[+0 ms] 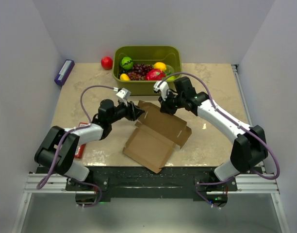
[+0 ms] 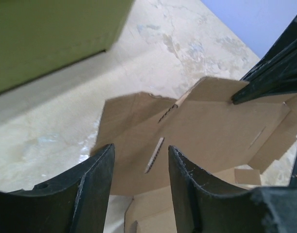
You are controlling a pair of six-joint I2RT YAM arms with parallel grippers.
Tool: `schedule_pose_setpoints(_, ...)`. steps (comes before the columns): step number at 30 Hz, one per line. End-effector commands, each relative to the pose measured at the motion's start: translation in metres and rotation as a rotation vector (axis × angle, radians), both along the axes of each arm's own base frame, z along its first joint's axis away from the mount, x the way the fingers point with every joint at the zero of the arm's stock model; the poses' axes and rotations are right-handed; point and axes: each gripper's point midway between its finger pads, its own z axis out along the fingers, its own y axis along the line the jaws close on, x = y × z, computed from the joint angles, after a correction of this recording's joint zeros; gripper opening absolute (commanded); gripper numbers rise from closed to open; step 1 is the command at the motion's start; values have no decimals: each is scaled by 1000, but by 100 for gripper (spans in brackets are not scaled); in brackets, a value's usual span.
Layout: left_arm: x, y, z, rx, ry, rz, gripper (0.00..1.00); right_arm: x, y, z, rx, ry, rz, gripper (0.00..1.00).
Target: Fold the paper box
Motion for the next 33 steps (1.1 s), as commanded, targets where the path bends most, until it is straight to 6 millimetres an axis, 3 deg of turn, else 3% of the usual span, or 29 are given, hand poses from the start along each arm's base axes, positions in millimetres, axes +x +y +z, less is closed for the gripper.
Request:
schedule_pose_setpoints(1,-6,24,-6,109,-19,103,53,2,2,3,7,-22,-12,0)
schedule_pose_setpoints(9,-38,31,-37,122,124,142,53,3,0,7,6,-35,-27,0)
schedule_pose_setpoints(14,-42,29,-45,122,142,140,53,4,0,8,12,-40,-30,0)
schedule_pose_setpoints(19,-42,20,-49,126,156,124,41,4,-1,9,7,-43,-37,0)
schedule_pose_setpoints(26,-46,10,-53,147,169,123,31,6,-2,9,5,-51,-42,0)
schedule_pose_setpoints(33,-53,-10,-46,126,157,115,32,10,-6,4,-17,-54,-65,0)
